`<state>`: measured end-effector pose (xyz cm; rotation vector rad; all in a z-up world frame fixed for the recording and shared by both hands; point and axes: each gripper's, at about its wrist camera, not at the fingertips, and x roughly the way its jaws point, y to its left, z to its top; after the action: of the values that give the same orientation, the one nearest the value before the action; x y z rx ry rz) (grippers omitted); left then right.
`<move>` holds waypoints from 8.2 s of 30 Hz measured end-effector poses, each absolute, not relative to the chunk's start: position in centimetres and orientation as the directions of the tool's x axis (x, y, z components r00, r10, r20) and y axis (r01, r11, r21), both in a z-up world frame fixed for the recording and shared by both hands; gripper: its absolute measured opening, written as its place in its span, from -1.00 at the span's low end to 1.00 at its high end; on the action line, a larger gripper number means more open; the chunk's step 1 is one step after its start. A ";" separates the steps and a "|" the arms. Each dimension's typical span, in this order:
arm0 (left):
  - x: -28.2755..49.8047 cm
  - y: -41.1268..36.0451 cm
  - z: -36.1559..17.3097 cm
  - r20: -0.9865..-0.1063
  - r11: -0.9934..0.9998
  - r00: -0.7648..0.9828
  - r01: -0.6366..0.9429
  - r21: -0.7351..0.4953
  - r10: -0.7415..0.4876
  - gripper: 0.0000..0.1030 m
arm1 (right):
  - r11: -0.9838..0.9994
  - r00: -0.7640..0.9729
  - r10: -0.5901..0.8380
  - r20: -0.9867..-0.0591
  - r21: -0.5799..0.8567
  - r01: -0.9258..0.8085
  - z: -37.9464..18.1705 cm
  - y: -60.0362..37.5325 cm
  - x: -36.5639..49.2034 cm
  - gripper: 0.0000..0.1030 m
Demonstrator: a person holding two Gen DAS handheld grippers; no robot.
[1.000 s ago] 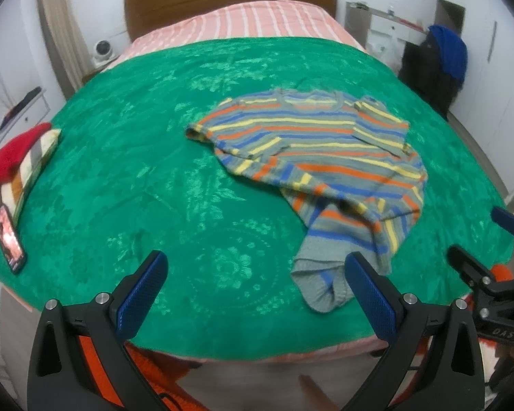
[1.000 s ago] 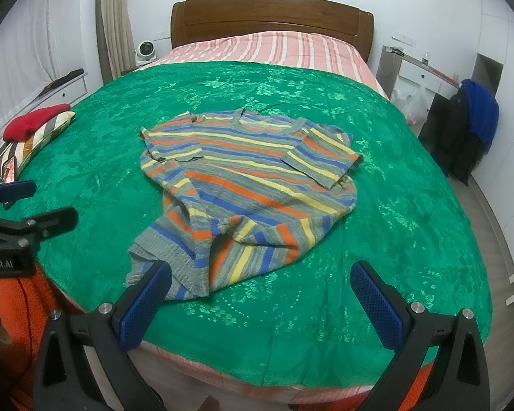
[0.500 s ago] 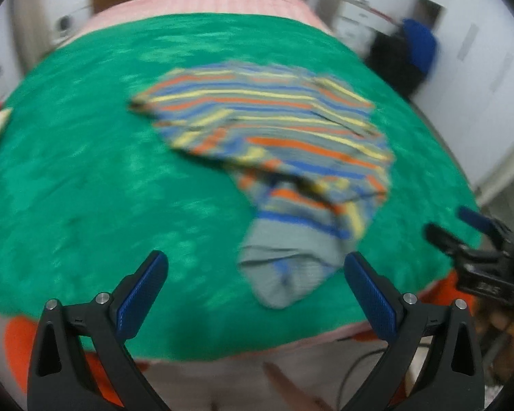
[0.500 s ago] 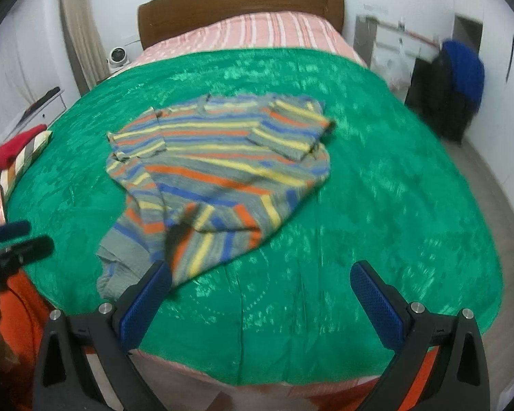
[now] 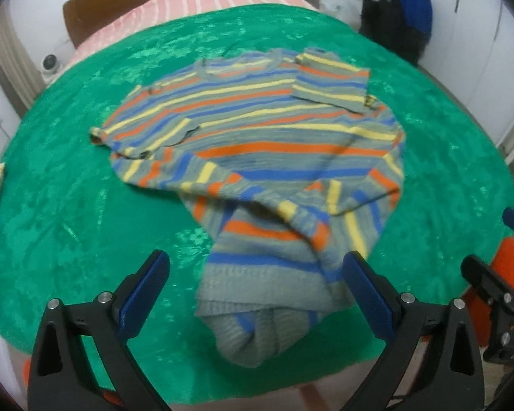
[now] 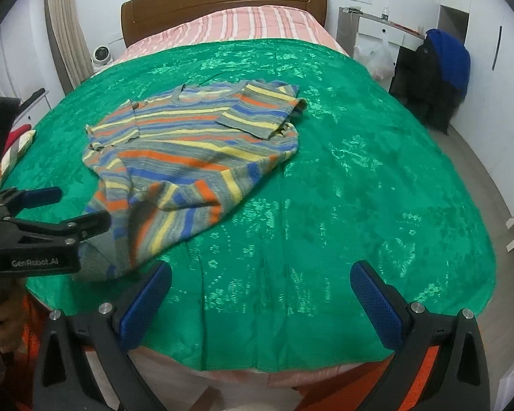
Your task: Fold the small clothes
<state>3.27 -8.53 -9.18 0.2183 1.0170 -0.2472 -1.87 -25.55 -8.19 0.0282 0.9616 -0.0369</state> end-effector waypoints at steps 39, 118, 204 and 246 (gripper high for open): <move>2.7 0.5 -10.5 -0.861 0.908 0.289 0.147 -0.393 -0.420 -0.82 | 0.783 0.349 0.589 -0.729 0.622 -0.020 -12.2 -18.3 10.1 0.36; 2.4 3.9 -14.4 -0.889 0.911 0.214 0.182 -0.371 -0.405 -0.61 | 0.827 0.244 0.545 -0.802 0.562 0.003 -15.3 -31.7 -0.9 0.16; -0.7 14.1 -14.7 -0.837 0.929 0.478 -0.359 0.089 0.265 0.45 | 0.633 0.620 0.212 -0.756 0.589 0.502 -10.2 -60.1 12.9 -0.45; 20.2 12.2 -4.5 -0.780 0.984 0.614 -0.031 -0.177 -0.121 -0.88 | 0.896 0.751 -0.113 -0.650 0.260 0.360 -7.9 -43.6 -0.8 0.38</move>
<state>20.16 12.19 -4.49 -0.1794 0.9095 -0.0522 -0.83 -43.60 -7.90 0.3866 0.6753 -0.2652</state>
